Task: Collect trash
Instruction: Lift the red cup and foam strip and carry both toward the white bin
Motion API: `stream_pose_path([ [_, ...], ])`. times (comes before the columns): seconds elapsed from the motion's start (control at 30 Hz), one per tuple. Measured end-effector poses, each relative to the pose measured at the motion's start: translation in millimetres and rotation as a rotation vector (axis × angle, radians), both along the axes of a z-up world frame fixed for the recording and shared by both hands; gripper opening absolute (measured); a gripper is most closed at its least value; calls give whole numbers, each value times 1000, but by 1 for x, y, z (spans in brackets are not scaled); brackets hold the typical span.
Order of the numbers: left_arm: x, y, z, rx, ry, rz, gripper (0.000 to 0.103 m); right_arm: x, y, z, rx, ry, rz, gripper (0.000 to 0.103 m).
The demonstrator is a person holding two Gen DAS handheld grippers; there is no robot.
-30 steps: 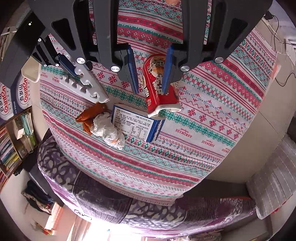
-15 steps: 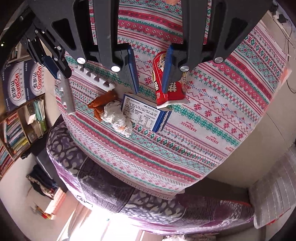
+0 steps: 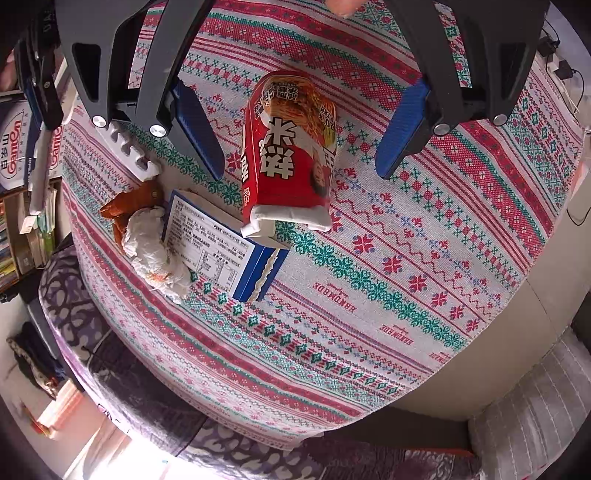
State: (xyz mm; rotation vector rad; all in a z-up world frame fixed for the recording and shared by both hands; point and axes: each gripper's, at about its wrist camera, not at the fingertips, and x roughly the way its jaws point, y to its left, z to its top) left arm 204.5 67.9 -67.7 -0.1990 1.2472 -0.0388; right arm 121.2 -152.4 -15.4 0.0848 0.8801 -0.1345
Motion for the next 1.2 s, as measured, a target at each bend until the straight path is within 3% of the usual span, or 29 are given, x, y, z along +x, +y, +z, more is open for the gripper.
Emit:
stream_pose_path([
  [0.03,0,0,-2,3,4,0,80,0,-1,0,3,1,-2,30],
  [0.17,0,2,-6,-50,38,-3,38,1,-1,-3,19,7,-9,30],
  [0.27,-3,3,1,-23,11,5,31,0,0,-2,24,-2,-13,30],
  [0.4,-6,5,18,-6,-52,16,31,-3,-1,5,30,-40,-21,30],
  [0.6,-27,-17,68,146,-293,-25,31,-9,-7,21,47,-120,-46,30],
  [0.73,-40,-31,90,186,-402,-34,32,-14,-9,31,33,-176,-64,30],
  [0.93,-52,-36,103,185,-459,-21,32,-21,-11,44,32,-241,-68,30],
  [1.2,-63,-50,111,181,-495,-41,33,-26,-19,49,19,-252,-100,30],
])
